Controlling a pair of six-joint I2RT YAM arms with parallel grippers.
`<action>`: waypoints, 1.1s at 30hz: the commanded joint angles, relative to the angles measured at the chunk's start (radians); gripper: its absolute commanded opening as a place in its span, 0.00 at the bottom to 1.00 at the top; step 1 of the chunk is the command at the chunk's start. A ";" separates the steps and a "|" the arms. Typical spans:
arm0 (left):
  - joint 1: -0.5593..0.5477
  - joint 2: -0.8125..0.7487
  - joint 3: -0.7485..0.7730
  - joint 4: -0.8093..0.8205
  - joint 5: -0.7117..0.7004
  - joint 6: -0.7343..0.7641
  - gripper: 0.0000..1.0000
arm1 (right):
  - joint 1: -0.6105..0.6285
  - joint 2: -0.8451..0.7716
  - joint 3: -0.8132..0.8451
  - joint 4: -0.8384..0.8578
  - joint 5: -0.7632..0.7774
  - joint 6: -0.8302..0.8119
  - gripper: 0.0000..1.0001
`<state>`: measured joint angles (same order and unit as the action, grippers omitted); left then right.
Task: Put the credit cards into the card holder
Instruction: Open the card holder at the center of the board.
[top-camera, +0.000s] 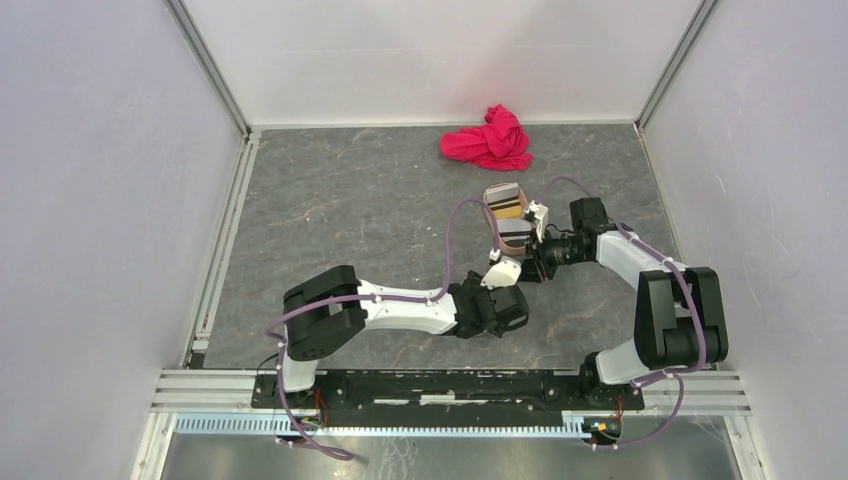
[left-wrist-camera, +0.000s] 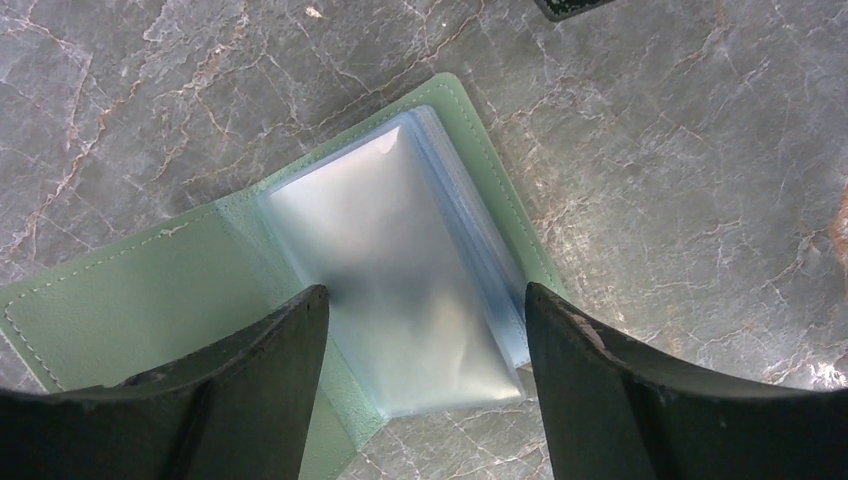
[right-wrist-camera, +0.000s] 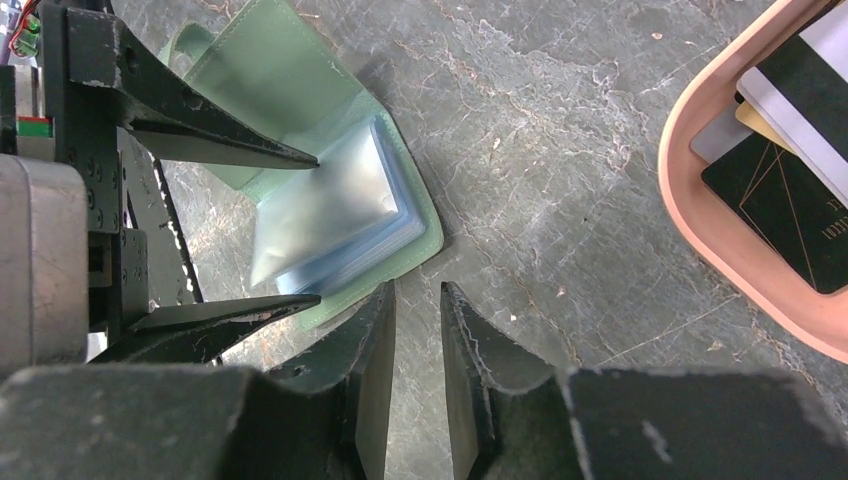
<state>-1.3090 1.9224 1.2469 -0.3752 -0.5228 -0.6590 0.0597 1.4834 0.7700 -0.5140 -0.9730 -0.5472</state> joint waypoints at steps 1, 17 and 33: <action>0.003 -0.017 0.014 -0.015 -0.017 -0.049 0.77 | 0.012 0.004 -0.008 0.006 -0.029 0.001 0.29; 0.086 -0.170 -0.186 0.174 0.150 -0.096 0.75 | 0.059 0.021 -0.012 0.007 -0.037 -0.003 0.30; 0.113 -0.209 -0.244 0.201 0.172 -0.098 0.76 | 0.148 0.134 -0.032 0.099 -0.068 0.114 0.22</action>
<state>-1.2007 1.7432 1.0039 -0.2035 -0.3542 -0.7334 0.1963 1.6070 0.7456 -0.4610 -1.0172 -0.4721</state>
